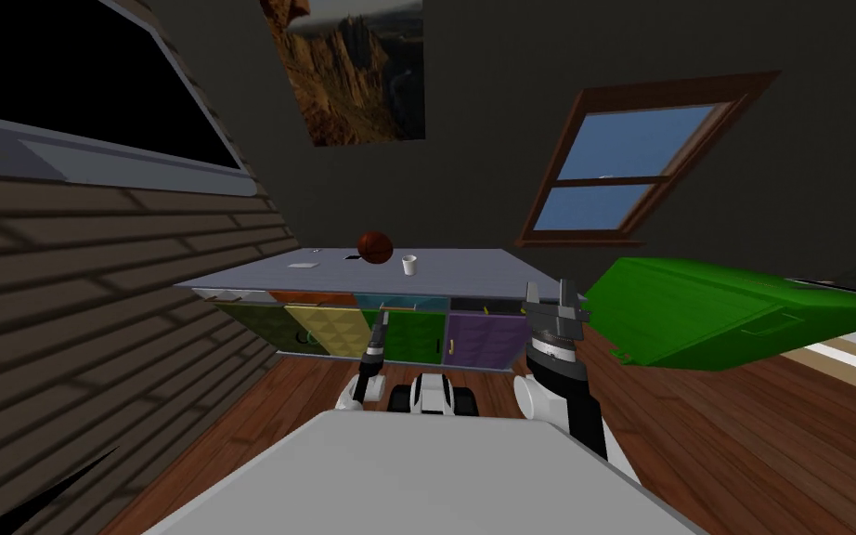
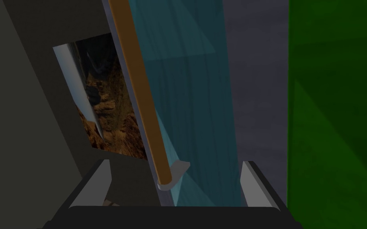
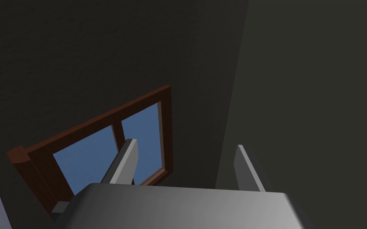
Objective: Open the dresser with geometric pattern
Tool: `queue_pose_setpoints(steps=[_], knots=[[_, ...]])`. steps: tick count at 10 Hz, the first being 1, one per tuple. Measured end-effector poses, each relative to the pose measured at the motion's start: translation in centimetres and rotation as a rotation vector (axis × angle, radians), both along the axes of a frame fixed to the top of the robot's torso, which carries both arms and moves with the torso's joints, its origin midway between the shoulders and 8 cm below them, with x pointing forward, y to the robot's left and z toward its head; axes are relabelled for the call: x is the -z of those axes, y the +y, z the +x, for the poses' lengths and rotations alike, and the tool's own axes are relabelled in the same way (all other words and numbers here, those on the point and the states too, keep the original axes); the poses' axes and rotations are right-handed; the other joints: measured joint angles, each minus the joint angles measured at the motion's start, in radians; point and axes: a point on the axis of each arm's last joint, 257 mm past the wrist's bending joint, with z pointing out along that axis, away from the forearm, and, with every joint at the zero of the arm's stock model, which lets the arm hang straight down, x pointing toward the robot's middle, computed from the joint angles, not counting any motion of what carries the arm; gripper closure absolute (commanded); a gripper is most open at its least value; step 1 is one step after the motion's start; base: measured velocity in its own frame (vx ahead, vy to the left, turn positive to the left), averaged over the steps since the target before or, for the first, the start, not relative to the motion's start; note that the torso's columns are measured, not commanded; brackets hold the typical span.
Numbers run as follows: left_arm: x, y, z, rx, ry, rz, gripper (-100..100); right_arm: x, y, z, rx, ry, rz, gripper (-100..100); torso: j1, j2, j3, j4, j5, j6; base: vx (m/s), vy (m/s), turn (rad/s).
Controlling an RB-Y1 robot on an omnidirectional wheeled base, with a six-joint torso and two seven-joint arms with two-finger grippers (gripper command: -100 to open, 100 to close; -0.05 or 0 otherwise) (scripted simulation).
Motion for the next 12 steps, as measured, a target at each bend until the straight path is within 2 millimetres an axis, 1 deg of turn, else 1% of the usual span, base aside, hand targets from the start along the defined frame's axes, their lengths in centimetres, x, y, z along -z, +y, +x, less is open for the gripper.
queue_pose_setpoints(steps=[4,5,6,7,8,10,12], knots=[[-0.4,-1.4,2.4,0.035,0.003,0.004,-100,0.0,0.0,0.0,0.0,0.0,0.0,0,0.0,0.001,0.0,0.0,0.0,0.0,-0.037,0.0,0.116],[-0.7,-2.0,3.3,0.045,-0.001,0.004,-100,0.0,0.0,0.0,0.0,0.0,0.0,0,-0.001,0.0,0.0,0.0,0.0,0.0,-0.043,-0.004,0.16],[-0.8,-2.4,4.1,0.057,0.006,0.006,-100,0.0,0.0,0.0,0.0,0.0,0.0,0,0.0,0.0,0.0,0.0,0.0,0.0,-0.037,-0.003,0.06],[-1.2,-2.8,5.0,0.067,0.002,0.007,-100,0.0,0.0,0.0,0.0,0.0,0.0,0,0.0,0.0,0.0,0.0,0.0,0.0,-0.013,0.0,-0.005],[-1.2,-2.9,5.1,0.068,0.003,0.006,100,0.0,0.0,0.0,0.0,0.0,0.0,0,-0.001,-0.001,0.0,0.0,0.0,0.0,0.023,0.007,-0.145],[-0.5,-1.4,3.2,0.034,0.011,0.003,100,0.0,0.0,0.0,0.0,0.0,0.0,0,-0.007,0.003,0.001,0.005,-0.003,0.005,0.081,0.008,-0.237],[-0.5,-0.2,1.2,0.006,-0.001,0.0,100,0.0,0.0,0.0,0.0,0.0,0.0,0,-0.008,0.004,0.003,0.003,-0.003,0.003,0.064,0.003,-0.112]])
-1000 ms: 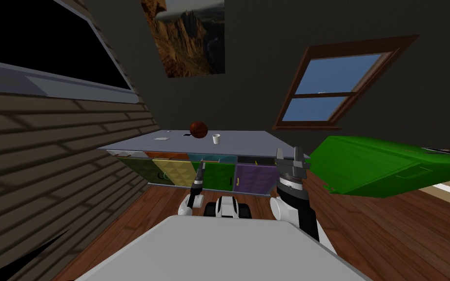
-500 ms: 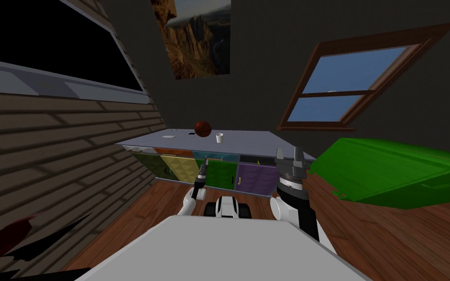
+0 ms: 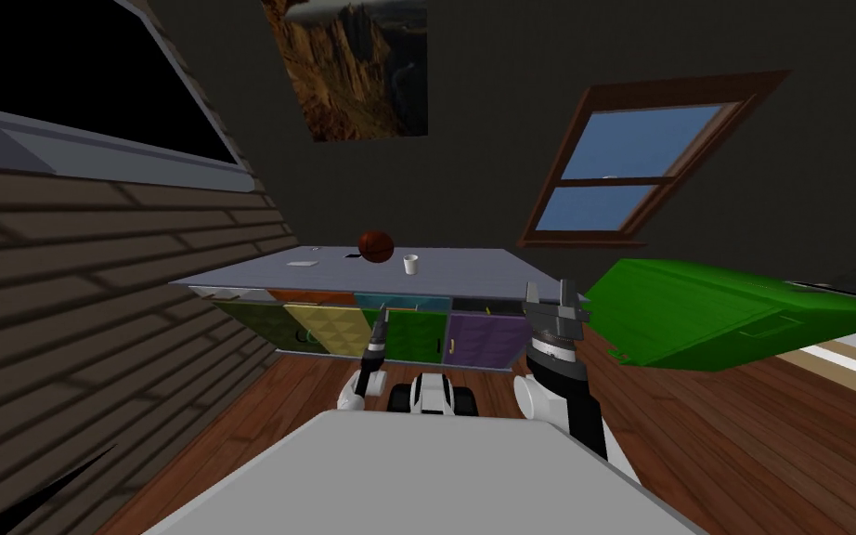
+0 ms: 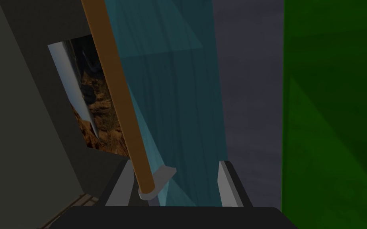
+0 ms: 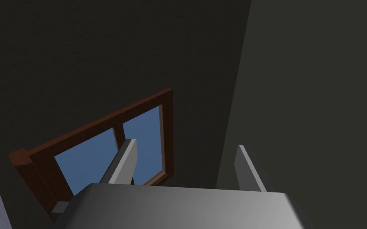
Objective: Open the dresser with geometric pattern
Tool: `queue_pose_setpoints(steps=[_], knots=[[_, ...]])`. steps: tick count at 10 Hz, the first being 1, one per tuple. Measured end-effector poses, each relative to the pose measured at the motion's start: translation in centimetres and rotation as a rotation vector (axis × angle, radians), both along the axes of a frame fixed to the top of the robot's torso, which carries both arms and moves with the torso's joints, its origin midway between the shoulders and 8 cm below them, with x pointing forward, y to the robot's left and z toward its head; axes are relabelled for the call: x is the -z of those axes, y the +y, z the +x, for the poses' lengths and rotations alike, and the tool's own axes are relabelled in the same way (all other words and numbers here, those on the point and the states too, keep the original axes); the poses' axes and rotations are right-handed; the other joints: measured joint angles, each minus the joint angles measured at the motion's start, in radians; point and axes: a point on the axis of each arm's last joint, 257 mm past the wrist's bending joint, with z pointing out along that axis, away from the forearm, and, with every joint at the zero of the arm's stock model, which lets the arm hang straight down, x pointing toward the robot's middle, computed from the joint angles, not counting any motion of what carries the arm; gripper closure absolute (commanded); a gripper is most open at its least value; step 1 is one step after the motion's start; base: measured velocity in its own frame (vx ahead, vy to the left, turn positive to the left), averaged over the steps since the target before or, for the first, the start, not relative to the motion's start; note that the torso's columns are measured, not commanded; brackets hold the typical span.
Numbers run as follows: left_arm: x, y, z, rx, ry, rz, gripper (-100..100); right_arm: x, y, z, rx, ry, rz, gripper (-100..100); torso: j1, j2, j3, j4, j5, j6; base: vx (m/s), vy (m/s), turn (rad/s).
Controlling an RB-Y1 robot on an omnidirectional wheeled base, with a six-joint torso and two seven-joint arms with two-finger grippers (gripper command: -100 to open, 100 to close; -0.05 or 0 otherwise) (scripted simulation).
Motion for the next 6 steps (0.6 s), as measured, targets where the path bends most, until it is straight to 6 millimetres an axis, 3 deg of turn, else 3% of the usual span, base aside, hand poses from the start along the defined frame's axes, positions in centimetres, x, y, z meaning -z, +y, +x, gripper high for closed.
queue_pose_setpoints(steps=[6], knots=[[0.8,2.5,-5.2,-0.063,-0.012,-0.003,100,0.0,0.0,0.0,0.0,0.0,0.0,0,0.008,-0.007,-0.004,-0.005,0.003,-0.003,0.037,-0.001,-0.114]])
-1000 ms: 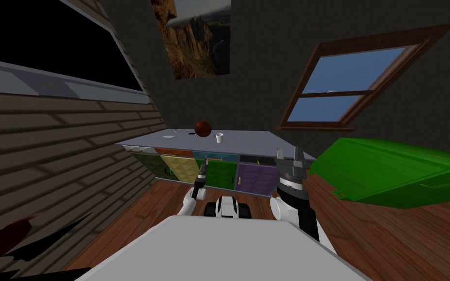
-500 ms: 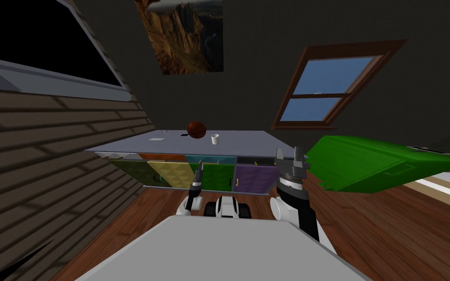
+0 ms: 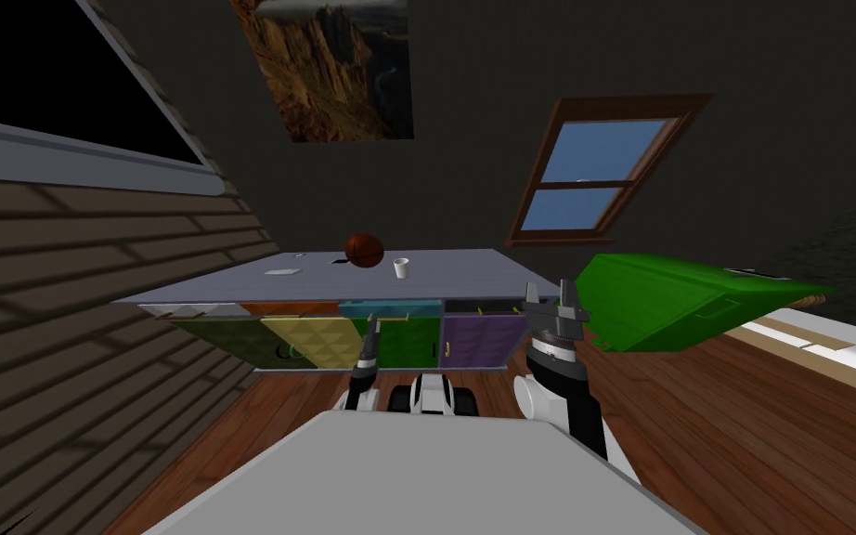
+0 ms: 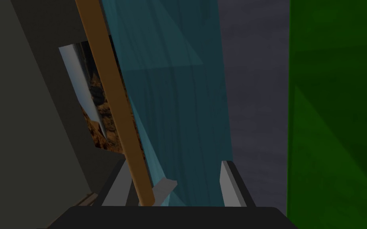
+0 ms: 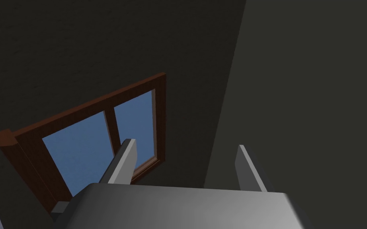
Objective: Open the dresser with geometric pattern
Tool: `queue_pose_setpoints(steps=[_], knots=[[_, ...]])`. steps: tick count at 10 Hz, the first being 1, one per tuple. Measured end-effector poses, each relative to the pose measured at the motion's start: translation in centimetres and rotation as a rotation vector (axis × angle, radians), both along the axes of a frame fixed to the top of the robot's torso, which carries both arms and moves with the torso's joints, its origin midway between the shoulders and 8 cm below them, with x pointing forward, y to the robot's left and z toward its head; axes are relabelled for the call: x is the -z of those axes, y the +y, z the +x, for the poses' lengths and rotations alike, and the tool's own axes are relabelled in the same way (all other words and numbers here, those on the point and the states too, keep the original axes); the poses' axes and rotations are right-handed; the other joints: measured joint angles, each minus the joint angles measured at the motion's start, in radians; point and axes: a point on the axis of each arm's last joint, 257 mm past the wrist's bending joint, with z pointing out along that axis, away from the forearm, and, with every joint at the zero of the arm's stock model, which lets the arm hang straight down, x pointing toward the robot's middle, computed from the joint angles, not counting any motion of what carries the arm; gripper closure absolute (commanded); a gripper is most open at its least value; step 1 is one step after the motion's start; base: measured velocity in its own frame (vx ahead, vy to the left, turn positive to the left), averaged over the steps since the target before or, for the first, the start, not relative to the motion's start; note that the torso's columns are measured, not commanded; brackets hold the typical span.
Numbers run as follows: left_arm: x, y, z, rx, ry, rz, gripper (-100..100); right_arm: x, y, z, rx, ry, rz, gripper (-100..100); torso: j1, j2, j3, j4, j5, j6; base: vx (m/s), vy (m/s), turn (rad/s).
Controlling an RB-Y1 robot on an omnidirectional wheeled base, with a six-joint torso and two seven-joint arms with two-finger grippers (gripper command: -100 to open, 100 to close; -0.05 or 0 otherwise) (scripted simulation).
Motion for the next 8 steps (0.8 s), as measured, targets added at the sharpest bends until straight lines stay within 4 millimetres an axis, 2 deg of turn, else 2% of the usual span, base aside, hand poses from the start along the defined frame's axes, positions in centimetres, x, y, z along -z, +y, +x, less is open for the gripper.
queue_pose_setpoints(steps=[8], knots=[[-0.1,2.8,-6.5,-0.086,-0.002,0.005,100,0.0,0.0,0.0,0.0,0.0,0.0,0,0.0,0.002,0.001,0.001,0.0,-0.001,0.038,0.005,-0.095]])
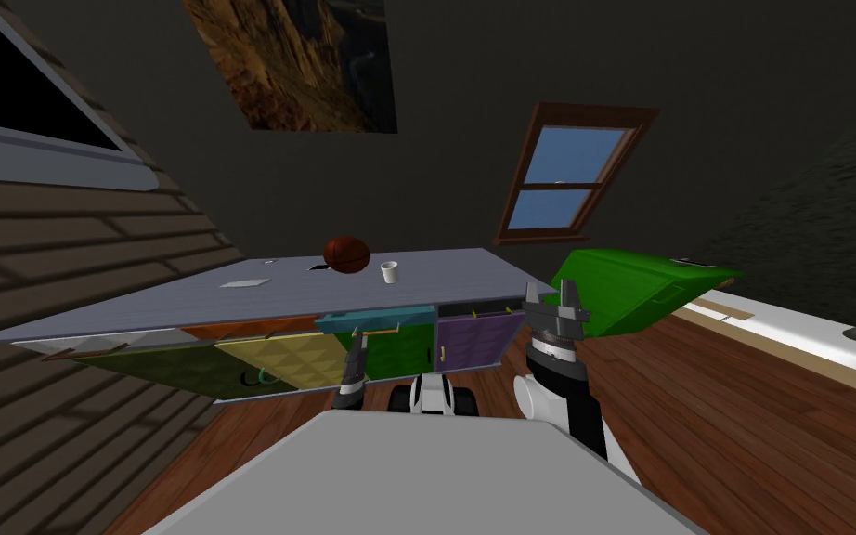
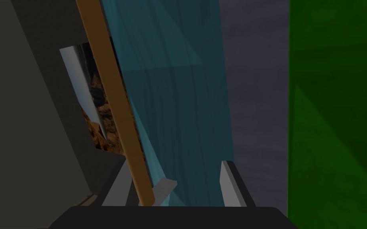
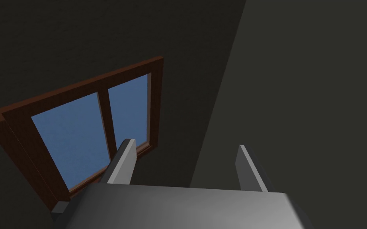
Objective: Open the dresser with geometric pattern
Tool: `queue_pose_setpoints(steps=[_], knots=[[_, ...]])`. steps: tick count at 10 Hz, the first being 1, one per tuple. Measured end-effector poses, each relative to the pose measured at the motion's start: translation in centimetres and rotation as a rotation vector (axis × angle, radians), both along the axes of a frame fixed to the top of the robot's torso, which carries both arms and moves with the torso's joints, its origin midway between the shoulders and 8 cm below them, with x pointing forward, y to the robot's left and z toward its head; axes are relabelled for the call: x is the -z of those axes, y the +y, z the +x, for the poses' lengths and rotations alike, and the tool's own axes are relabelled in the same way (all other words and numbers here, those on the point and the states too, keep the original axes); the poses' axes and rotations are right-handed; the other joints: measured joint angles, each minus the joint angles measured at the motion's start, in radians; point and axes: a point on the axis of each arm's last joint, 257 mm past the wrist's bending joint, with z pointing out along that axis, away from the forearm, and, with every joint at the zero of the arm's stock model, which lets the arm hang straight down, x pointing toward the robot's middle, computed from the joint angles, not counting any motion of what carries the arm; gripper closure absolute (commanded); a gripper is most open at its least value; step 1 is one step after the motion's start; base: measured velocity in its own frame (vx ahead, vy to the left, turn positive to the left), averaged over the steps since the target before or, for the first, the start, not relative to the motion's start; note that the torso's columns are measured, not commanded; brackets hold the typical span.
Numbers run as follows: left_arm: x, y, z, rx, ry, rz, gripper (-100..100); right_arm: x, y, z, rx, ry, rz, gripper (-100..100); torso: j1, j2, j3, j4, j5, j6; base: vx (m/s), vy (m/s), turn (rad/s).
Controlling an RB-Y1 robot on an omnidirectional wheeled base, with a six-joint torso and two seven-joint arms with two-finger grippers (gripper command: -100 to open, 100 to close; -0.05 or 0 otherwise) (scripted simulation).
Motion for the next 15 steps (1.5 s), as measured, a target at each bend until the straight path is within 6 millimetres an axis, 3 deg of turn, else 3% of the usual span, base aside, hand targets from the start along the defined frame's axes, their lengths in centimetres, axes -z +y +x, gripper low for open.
queue_pose_setpoints(steps=[2,7,15], knots=[[-0.2,-0.8,0.9,0.004,-0.005,-0.01,100,0.0,0.0,0.0,0.0,0.0,0.0,0,0.001,0.003,0.002,0.001,0.0,0.001,-0.102,0.064,0.146],[0.4,-6.2,6.7,0.048,0.01,-0.039,100,0.0,0.0,0.0,0.0,0.0,0.0,0,0.006,-0.003,-0.002,-0.002,0.001,-0.003,-0.164,0.056,0.106],[-0.7,-14.1,13.2,0.126,0.038,-0.014,100,0.0,0.0,0.0,0.0,0.0,0.0,0,-0.004,0.005,0.002,0.007,-0.004,-0.001,-0.105,0.064,0.104]])
